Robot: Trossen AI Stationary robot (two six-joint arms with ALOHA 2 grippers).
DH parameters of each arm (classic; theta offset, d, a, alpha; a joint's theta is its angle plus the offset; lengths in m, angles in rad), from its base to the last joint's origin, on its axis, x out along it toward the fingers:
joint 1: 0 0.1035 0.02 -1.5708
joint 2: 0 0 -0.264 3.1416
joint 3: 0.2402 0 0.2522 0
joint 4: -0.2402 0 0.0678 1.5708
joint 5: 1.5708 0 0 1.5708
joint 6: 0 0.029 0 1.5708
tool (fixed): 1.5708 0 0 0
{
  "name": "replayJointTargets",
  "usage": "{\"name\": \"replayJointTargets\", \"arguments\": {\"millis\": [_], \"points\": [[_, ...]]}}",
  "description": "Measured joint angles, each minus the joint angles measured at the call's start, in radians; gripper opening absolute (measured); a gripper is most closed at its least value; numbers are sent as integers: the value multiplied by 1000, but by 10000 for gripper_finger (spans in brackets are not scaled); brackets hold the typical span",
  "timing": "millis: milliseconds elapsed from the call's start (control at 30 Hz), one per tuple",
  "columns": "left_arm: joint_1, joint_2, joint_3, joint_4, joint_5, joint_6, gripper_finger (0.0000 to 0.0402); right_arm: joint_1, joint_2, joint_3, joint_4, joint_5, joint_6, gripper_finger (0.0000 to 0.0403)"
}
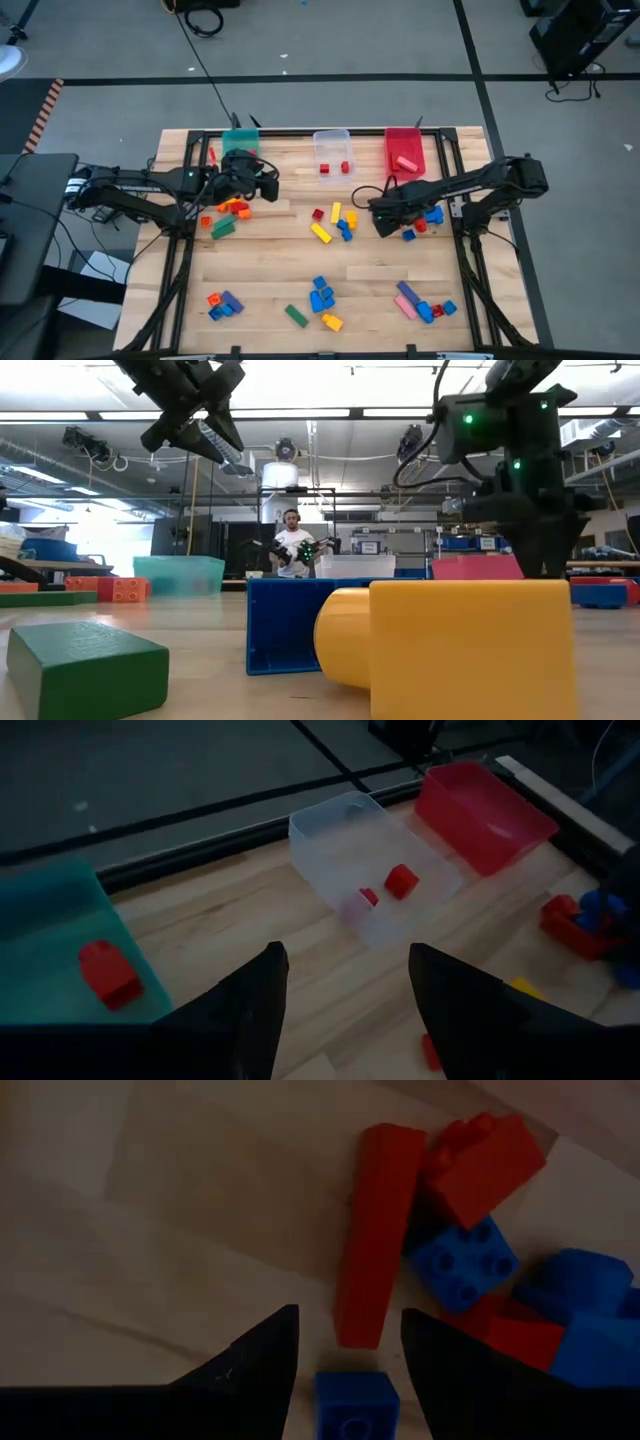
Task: Sort blocks by size
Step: Put the red block into the red bin
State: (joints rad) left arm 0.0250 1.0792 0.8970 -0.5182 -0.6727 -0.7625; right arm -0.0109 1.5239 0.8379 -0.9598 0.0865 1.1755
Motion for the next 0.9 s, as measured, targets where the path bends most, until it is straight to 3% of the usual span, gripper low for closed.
{"name": "replayJointTargets", "arguments": {"millis": [333,633,733,900], "points": [[0,0,0,0,0,17,217,0,105,0,45,40,8,177],[0,0,0,1,2,51,217,-2,117,2,70,48,-4,76],[0,0,0,1,3,63,217,-3,100,0,69,51,-34,74],[0,0,0,3,-3,112,217,5,38,0,112,-54,-88,74]]}}
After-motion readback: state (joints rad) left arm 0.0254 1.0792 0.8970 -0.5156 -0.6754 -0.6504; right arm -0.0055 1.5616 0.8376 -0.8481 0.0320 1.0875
